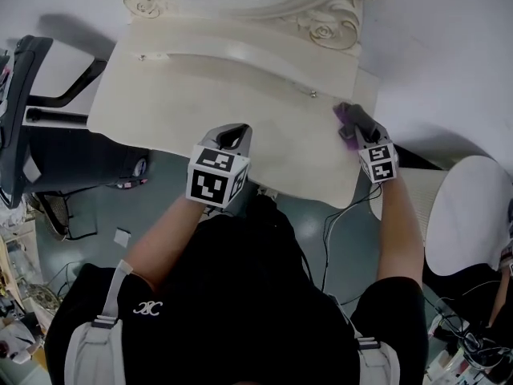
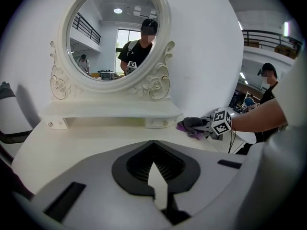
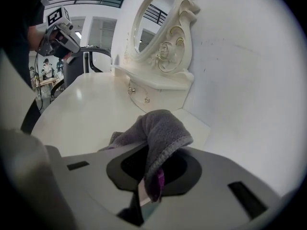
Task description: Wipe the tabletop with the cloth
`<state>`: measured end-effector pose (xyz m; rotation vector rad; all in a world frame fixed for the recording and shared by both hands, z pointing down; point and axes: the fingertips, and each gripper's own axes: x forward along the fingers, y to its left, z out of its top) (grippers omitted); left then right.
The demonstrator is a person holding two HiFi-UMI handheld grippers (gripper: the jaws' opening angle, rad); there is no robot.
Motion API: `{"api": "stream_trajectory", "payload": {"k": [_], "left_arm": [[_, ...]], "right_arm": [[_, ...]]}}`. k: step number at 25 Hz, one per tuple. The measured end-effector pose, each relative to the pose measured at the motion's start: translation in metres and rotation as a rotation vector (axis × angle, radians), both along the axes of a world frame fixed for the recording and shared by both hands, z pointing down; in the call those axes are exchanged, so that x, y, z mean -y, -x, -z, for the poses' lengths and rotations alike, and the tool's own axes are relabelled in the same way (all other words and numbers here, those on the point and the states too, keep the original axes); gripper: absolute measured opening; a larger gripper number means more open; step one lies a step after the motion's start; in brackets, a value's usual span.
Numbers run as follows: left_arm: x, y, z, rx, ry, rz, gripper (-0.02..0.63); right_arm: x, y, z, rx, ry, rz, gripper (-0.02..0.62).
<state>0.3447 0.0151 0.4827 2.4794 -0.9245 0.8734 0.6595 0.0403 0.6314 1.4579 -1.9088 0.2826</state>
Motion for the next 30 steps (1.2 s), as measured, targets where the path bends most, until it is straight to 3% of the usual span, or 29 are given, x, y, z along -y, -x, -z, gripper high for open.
{"api": "stream_trajectory", "payload": {"k": [12, 16, 22, 27, 30], "left_arm": [[-0.040, 0.041, 0.006, -0.049, -0.012, -0.075, 0.000], [-0.057, 0.058, 0.004, -0.053, -0.012, -0.089, -0.002], [-0.075, 0.088, 0.010, -0.078, -0.023, -0.077, -0.002], [-0.087, 0.113, 0.013, -0.100, -0.024, -0.063, -0.002], [-0.091, 0.127, 0.013, -0.110, -0.023, -0.047, -0.001]], "right_arm": [[-0.090, 0.045, -0.003, 0.023, -0.001, -0.165, 0.055], [-0.117, 0.055, -0.007, -0.005, -0.040, -0.246, 0.055], [-0.157, 0.072, -0.001, -0.027, -0.081, -0.482, 0.055], [-0.179, 0.082, -0.004, -0.017, -0.066, -0.781, 0.055], [-0.181, 0.103, -0.003, -0.016, -0.066, -0.874, 0.055]]}}
